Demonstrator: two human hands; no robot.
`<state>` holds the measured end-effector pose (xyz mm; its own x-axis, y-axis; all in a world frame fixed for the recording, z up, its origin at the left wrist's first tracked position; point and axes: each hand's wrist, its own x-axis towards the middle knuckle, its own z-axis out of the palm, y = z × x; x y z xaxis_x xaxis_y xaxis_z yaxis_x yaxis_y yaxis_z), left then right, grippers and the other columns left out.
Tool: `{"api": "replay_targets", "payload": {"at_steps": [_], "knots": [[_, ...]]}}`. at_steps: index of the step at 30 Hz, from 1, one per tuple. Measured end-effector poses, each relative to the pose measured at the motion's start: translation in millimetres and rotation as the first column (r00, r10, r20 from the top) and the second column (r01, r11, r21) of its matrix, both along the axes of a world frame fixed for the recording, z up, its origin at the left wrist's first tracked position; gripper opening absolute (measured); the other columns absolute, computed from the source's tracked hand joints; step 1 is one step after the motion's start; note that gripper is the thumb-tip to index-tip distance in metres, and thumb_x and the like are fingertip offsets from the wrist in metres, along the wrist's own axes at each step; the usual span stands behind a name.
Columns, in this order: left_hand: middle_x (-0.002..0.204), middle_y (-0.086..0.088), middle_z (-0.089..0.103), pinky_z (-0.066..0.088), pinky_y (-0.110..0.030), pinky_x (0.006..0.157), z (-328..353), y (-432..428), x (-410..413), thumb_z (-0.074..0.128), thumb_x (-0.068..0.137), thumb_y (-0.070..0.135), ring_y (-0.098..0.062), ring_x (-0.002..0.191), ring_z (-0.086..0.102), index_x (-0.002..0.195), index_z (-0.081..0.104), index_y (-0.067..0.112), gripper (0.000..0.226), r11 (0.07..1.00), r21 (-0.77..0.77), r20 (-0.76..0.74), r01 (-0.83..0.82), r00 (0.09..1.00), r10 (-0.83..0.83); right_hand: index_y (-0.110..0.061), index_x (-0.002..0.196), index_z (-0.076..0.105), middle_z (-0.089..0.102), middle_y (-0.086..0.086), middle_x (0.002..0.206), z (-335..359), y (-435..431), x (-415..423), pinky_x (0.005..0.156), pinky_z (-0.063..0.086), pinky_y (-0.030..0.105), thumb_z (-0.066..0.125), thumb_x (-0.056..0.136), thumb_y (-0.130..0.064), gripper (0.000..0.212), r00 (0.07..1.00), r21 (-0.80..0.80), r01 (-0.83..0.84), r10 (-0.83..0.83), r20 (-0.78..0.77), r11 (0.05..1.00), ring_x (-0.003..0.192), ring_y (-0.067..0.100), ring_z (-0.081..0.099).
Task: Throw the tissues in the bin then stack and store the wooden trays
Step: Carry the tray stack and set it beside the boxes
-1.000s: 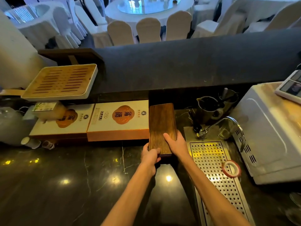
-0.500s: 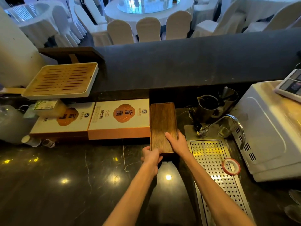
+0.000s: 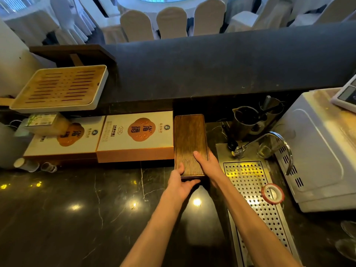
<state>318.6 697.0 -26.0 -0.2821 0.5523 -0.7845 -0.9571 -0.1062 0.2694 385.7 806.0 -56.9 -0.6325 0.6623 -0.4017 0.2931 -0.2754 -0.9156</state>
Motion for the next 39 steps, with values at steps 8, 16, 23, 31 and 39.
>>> {"api": "replay_targets", "payload": {"at_steps": [8,16,23,31,39], "knots": [[0.131,-0.024,0.053,0.023,-0.070,0.108,4,17,-8,0.043,0.100,0.012,-0.048,0.137,0.034,0.137,0.044,0.014,0.037,0.994,-0.043,0.024,-0.099,0.995,0.100,-0.026,0.144,0.034,0.058,0.003,0.129,-5,12,-10,0.093,0.052,0.037,0.060,0.090,-0.045,0.063,1.000,-0.011,0.003,-0.003,-0.017,1.000,0.113,0.020,0.060],[0.114,-0.003,0.061,0.052,-0.039,0.100,4,9,-12,0.069,0.087,0.015,-0.025,0.118,0.058,0.125,0.047,0.015,0.044,0.912,-0.295,-0.509,0.287,0.760,-0.404,-0.032,0.146,0.033,0.061,0.006,0.127,-11,22,-14,0.074,0.059,0.032,0.067,0.077,-0.050,0.080,0.985,-0.314,0.061,-0.109,-0.136,0.948,0.103,0.022,0.069],[0.130,-0.004,0.054,0.049,-0.030,0.102,-5,-3,-7,0.087,0.069,0.018,-0.012,0.115,0.057,0.141,0.031,0.015,0.091,0.799,-0.523,-0.636,0.299,0.488,-0.598,-0.032,0.143,0.038,0.064,0.006,0.124,-14,27,-16,0.078,0.059,0.035,0.067,0.083,-0.044,0.068,0.986,-0.333,0.035,-0.088,-0.145,0.942,0.102,0.022,0.070],[0.113,0.004,0.066,0.056,-0.029,0.091,9,4,-6,0.081,0.072,0.000,-0.013,0.111,0.063,0.126,0.050,0.019,0.066,0.861,-0.425,-0.632,0.281,0.589,-0.504,-0.029,0.140,0.043,0.067,0.008,0.119,-21,24,-18,0.076,0.060,0.037,0.071,0.082,-0.042,0.065,0.981,-0.341,0.088,-0.142,-0.136,0.936,0.098,0.024,0.072],[0.105,0.000,0.061,0.048,-0.048,0.102,19,17,-10,0.068,0.081,-0.010,-0.021,0.109,0.060,0.137,0.046,0.014,0.065,0.830,-0.480,-0.610,0.285,0.571,-0.549,-0.030,0.138,0.046,0.067,0.009,0.123,-24,26,-14,0.093,0.054,0.052,0.072,0.078,-0.048,0.068,0.964,-0.421,0.085,-0.181,-0.194,0.903,0.107,0.030,0.068]]}}
